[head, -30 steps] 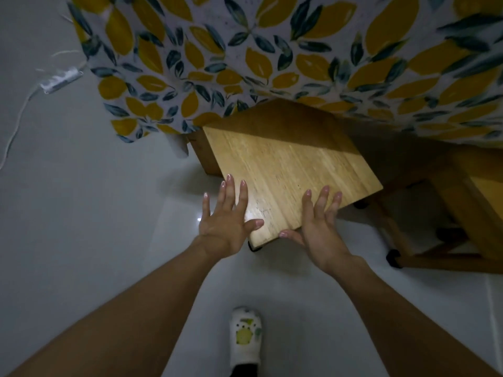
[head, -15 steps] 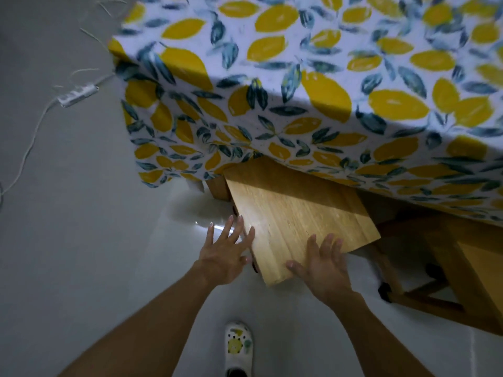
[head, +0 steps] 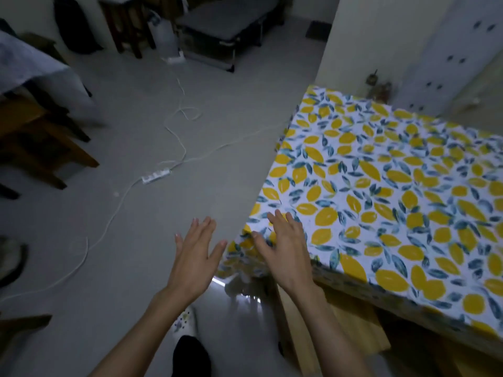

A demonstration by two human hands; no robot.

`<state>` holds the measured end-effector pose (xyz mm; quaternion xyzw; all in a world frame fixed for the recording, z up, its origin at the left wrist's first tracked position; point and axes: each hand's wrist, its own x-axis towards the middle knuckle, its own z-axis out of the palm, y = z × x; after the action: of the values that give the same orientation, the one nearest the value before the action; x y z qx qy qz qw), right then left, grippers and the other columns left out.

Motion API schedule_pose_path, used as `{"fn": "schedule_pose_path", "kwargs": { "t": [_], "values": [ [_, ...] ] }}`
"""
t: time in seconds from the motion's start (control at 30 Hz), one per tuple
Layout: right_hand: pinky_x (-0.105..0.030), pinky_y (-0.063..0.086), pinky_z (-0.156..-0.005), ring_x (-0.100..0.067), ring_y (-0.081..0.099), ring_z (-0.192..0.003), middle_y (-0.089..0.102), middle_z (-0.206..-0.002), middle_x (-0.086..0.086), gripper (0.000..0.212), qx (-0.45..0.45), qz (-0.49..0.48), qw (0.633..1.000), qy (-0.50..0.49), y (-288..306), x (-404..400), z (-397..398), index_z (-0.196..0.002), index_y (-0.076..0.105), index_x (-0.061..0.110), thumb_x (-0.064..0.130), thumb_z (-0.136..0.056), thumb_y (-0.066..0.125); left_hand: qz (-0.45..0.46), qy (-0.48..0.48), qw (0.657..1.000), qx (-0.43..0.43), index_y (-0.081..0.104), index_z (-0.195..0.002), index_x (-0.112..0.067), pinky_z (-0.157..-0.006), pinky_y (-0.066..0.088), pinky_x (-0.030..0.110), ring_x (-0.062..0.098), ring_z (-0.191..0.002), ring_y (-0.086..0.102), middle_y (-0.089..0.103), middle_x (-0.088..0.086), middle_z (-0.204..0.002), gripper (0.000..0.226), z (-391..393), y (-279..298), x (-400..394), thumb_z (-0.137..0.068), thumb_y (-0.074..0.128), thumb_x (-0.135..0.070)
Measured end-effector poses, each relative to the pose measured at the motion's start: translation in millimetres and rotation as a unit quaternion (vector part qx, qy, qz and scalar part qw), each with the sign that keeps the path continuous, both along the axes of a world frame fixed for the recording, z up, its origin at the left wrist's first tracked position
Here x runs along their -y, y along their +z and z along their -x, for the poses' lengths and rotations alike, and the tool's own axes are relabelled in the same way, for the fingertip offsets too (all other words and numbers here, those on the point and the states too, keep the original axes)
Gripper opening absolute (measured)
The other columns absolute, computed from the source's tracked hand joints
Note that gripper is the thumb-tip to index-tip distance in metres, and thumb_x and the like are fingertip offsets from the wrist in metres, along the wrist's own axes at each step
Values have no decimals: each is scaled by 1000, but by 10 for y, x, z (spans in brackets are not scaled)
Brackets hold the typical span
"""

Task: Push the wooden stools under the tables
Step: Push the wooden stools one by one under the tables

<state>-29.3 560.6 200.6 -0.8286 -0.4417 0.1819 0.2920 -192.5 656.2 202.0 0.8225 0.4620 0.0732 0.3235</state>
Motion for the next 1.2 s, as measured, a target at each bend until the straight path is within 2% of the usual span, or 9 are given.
{"fn": "schedule_pose_path", "kwargs": {
  "t": [0.17, 0.3, 0.4, 0.5, 0.63, 0.8, 0.87, 1.0, 1.2],
  "values": [
    [-41, 16, -119, -17, 15, -146, 35, -154, -1, 69, 6, -34, 998, -49, 593, -930, -19, -142, 43, 19, 58, -85, 44, -19, -48, 998, 27, 18, -149, -25, -114, -15, 38, 0, -138, -12, 9, -12, -157, 61, 139, 651, -1107, -95, 38, -46],
    [-43, 18, -118, -16, 16, -145, 36, -153, -1, 63, 6, -34, 994, -104, 819, -1675, -124, -142, 42, 20, 55, -90, 50, 4, -60, 997, 58, 19, -148, -26, -116, -9, 38, 7, -143, -7, 9, -13, -157, 60, 64, 943, -2037, -95, 42, -41],
    [-43, 18, -118, -18, 17, -145, 36, -153, -2, 73, 13, -31, 991, -129, 961, -2182, -240, -142, 43, 21, 65, -84, 39, 25, -75, 994, 73, 23, -147, -24, -119, 2, 44, 13, -145, -2, 13, -10, -157, 60, -147, 1045, -2651, -94, 45, -40],
    [-38, 17, -118, -19, 18, -145, 36, -153, -1, 63, 33, -29, 988, -148, 1064, -2629, -427, -141, 43, 20, 56, -90, 48, 33, -104, 990, 85, 25, -147, -22, -119, 6, 44, 18, -146, 4, 17, -5, -157, 60, -485, 1142, -3189, -94, 48, -38],
    [-36, 18, -118, -18, 19, -144, 36, -153, -1, 57, 38, -36, 982, -181, 1099, -3179, -861, -142, 42, 19, 48, -94, 45, 27, -191, 978, 83, 27, -146, -21, -118, 1, 38, 18, -146, 2, 17, -5, -157, 58, -1129, 1226, -3909, -95, 47, -36],
    [-31, 17, -115, -19, 21, -143, 37, -153, -1, 74, 43, -55, 970, -232, 991, -3912, -1686, -141, 44, 20, 61, -81, 29, 6, -258, 962, 90, 30, -145, -22, -120, 7, 40, 14, -145, 7, 20, -5, -156, 57, -2143, 1230, -4904, -94, 48, -37],
    [-32, 17, -115, -20, 21, -143, 36, -153, -3, 70, 37, -48, 968, -244, 1005, -4213, -2146, -141, 44, 19, 58, -84, 35, -13, -247, 964, 93, 33, -144, -21, -119, 10, 39, 14, -145, 12, 25, -4, -155, 55, -2609, 1243, -5222, -94, 49, -37],
    [-36, 18, -116, -25, 22, -144, 35, -153, -8, 52, 45, -40, 963, -264, 1185, -4773, -3132, -141, 43, 15, 34, -94, 53, -34, -274, 960, 54, 34, -144, -23, -118, 13, 43, 18, -145, 14, 28, -4, -154, 54, -3594, 1272, -5755, -94, 46, -40],
    [-41, 22, -116, -26, 25, -142, 36, -153, -7, 52, 61, -18, 946, -318, 1233, -5357, -4328, -140, 43, 16, 37, -93, 52, 4, -315, 945, 92, 39, -142, -21, -118, 13, 43, 16, -144, 18, 33, -5, -151, 48, -4975, 1311, -6327, -96, 47, -33]
  ]
}}
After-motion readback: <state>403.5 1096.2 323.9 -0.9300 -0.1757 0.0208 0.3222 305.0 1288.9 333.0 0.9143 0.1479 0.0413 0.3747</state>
